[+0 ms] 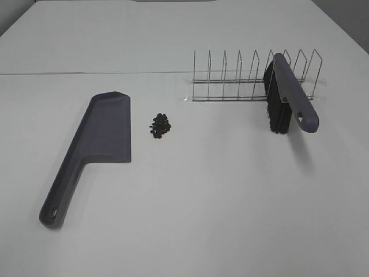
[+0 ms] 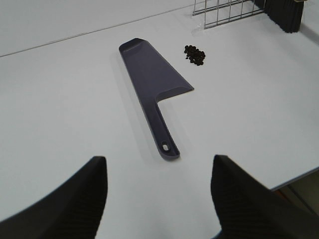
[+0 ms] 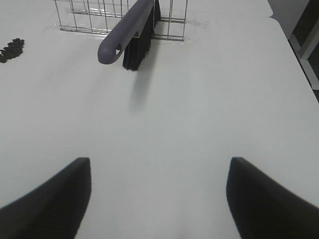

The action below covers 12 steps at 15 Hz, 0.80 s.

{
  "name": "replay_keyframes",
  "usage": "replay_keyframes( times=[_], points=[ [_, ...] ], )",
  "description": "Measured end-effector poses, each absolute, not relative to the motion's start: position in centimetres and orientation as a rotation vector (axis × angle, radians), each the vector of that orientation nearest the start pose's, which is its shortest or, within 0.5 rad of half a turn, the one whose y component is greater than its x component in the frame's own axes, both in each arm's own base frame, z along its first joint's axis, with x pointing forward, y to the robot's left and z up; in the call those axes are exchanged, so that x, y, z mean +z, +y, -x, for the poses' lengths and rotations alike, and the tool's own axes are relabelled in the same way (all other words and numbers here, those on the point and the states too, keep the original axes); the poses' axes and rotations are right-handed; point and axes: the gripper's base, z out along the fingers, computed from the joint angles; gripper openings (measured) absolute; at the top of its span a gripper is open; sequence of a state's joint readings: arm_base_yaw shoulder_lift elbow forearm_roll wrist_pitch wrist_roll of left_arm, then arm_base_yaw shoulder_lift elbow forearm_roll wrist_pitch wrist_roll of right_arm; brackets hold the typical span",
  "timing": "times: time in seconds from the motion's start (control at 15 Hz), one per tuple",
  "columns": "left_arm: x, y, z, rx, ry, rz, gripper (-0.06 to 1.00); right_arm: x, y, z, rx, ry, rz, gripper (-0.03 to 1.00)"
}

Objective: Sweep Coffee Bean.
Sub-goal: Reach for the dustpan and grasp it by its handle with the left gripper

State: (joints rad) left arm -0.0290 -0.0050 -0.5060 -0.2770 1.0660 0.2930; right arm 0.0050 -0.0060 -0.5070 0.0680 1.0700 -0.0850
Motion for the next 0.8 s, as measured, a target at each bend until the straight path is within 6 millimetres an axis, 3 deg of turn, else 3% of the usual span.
replay_keyframes(
  times=[0.8],
  points=[
    [28.10, -2.17, 0.90, -0.165, 1.983, -0.338, 0.59, 27.86, 0.54, 0.72, 0.031, 2.037, 0.096, 0.72]
  ],
)
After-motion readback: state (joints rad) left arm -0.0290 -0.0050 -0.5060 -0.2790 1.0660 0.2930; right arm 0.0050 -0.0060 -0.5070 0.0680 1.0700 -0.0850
